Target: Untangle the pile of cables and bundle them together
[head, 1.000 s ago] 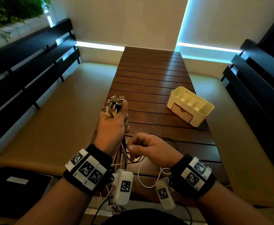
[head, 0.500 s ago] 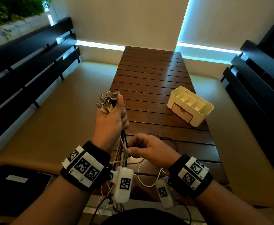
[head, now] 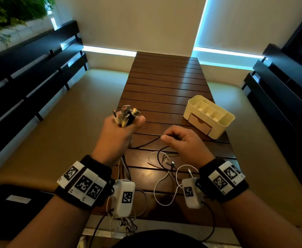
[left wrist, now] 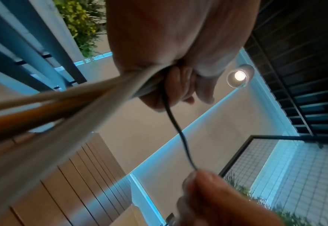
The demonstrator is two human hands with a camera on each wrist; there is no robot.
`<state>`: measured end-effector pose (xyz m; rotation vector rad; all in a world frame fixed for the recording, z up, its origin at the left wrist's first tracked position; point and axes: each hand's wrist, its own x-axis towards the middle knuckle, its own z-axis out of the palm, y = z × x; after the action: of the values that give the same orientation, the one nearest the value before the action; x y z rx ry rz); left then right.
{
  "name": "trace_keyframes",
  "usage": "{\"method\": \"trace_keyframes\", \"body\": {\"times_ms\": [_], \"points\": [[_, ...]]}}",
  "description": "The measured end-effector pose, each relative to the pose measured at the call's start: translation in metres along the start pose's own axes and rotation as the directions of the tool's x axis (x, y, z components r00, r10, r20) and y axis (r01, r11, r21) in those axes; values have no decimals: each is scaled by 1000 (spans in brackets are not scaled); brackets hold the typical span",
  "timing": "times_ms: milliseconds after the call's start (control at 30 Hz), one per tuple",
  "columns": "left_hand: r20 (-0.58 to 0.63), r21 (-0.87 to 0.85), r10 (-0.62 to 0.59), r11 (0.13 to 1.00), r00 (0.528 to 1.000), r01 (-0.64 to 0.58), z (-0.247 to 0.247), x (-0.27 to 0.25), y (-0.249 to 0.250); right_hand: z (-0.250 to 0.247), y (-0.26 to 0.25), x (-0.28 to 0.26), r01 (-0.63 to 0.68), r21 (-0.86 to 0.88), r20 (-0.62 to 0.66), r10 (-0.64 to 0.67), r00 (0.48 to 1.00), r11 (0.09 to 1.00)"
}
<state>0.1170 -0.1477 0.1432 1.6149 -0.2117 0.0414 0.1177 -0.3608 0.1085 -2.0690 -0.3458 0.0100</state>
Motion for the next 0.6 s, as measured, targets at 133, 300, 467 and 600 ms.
{"method": "trace_keyframes", "body": {"times_ms": [133,300,467,600], "points": [[116,237,43,969,992,-70,9,-2,2,-5,-18,9,137,-7,-72,-137,988,991],[281,274,38,955,959,-118,9,-3,7,-7,-27,15,216,-10,-73,-216,974,976],[102,188,123,972,987,-141,-4,-2,6,-8,-17,11,182,144,-70,-174,982,973],[47,120,117,985,992,-122,-12,-1,1,-3,-7,10,92,251,-55,-80,995,964]]}}
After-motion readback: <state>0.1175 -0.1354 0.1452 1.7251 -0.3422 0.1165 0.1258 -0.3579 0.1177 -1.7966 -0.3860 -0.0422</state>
